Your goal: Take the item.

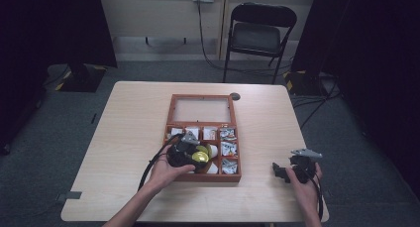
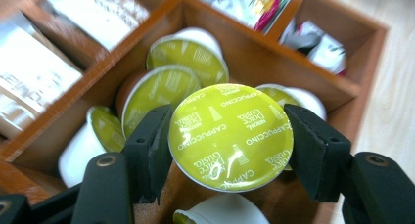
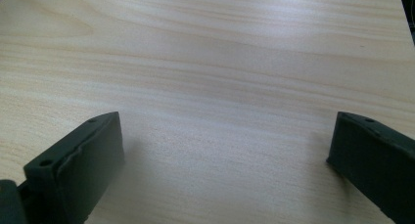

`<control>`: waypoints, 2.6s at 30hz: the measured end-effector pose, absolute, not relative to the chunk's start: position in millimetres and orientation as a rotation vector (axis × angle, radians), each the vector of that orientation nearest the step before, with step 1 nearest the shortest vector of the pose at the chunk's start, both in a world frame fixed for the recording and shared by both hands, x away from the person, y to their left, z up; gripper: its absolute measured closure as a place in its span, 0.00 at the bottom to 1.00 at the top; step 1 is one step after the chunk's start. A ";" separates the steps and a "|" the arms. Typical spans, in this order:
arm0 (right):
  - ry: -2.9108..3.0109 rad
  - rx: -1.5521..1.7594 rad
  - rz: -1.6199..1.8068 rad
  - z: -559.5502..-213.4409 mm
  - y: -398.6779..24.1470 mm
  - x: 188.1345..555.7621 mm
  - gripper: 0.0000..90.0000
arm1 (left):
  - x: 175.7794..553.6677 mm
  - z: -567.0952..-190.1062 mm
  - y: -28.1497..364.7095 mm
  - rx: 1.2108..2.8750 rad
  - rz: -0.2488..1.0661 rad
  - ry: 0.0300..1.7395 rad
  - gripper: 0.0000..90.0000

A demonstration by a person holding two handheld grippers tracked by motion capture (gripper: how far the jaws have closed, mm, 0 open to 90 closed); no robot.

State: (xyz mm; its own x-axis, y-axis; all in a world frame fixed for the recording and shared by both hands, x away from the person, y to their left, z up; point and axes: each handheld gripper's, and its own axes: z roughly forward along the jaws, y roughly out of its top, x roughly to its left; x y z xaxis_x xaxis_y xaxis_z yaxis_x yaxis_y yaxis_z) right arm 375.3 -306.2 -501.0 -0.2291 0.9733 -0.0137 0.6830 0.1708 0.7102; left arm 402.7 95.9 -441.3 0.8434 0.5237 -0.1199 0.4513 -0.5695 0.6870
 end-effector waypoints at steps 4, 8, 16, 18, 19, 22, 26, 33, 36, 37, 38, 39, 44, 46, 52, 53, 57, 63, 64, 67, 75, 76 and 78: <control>1.981 1.559 0.812 -501.0 -306.3 375.3 0.00 | 402.7 -437.4 99.2 2.238 0.141 0.706 0.42; 1.981 1.559 0.813 -501.0 -306.2 375.4 0.00 | 402.0 -434.0 101.7 2.214 0.147 0.700 0.42; 1.982 1.558 0.814 -501.0 -306.3 375.4 0.00 | 399.5 -431.0 101.7 2.181 0.167 0.680 0.42; 1.981 1.559 0.814 -501.0 -306.2 375.4 0.00 | 399.1 -429.7 102.5 2.176 0.175 0.681 0.42; 1.982 1.558 0.814 -501.0 -306.3 375.4 0.00 | 399.7 -428.1 104.9 2.169 0.175 0.683 0.42; 1.982 1.559 0.814 -501.0 -306.3 375.4 0.00 | 399.9 -427.4 106.4 2.159 0.177 0.690 0.42; 1.982 1.558 0.814 -501.0 -306.3 375.5 0.00 | 400.1 -426.1 108.2 2.144 0.177 0.690 0.42; 1.982 1.558 0.814 -501.0 -306.3 375.4 0.00 | 398.5 -420.5 110.6 2.119 0.187 0.682 0.42; 1.982 1.558 0.814 -501.0 -306.3 375.5 0.00 | 398.4 -418.8 112.1 2.114 0.190 0.678 0.42; 1.982 1.558 0.814 -501.0 -306.3 375.5 0.00 | 398.6 -417.6 113.4 2.109 0.189 0.678 0.42; 1.983 1.558 0.814 -501.0 -306.3 375.4 0.00 | 398.9 -417.1 114.6 2.106 0.189 0.676 0.42; 1.982 1.558 0.814 -501.0 -306.3 375.5 0.00 | 399.0 -417.4 116.0 2.090 0.185 0.683 0.42; 1.982 1.558 0.814 -501.0 -306.3 375.5 0.00 | 398.6 -417.3 120.3 2.087 0.186 0.698 0.42; 1.982 1.558 0.814 -501.0 -306.3 375.5 0.00 | 398.7 -415.6 122.4 2.079 0.189 0.697 0.42; 1.982 1.558 0.814 -501.0 -306.3 375.5 0.00 | 400.1 -411.2 128.4 2.065 0.204 0.704 0.42; 1.982 1.558 0.814 -501.0 -306.3 375.5 0.00 | 400.1 -410.9 128.7 2.062 0.202 0.706 0.42; 1.982 1.558 0.814 -501.0 -306.3 375.5 0.00 | 400.6 -408.8 131.2 2.056 0.205 0.709 0.42; 1.982 1.558 0.814 -501.0 -306.3 375.4 0.00 | 401.1 -405.9 134.8 2.052 0.213 0.716 0.42; 1.982 1.558 0.814 -501.0 -306.3 375.5 0.00 | 401.3 -405.2 135.7 2.052 0.217 0.714 0.42; 1.982 1.558 0.814 -501.0 -306.3 375.4 0.00 | 401.6 -404.0 137.9 2.046 0.222 0.718 0.42; 1.982 1.558 0.814 -501.0 -306.3 375.5 0.00 | 402.9 -401.1 145.6 2.027 0.232 0.735 0.42; 1.982 1.558 0.814 -501.0 -306.3 375.5 0.00 | 403.0 -400.7 146.2 2.029 0.234 0.735 0.42; 1.982 1.558 0.814 -501.0 -306.3 375.5 0.00 | 403.2 -399.6 147.3 2.029 0.236 0.735 0.42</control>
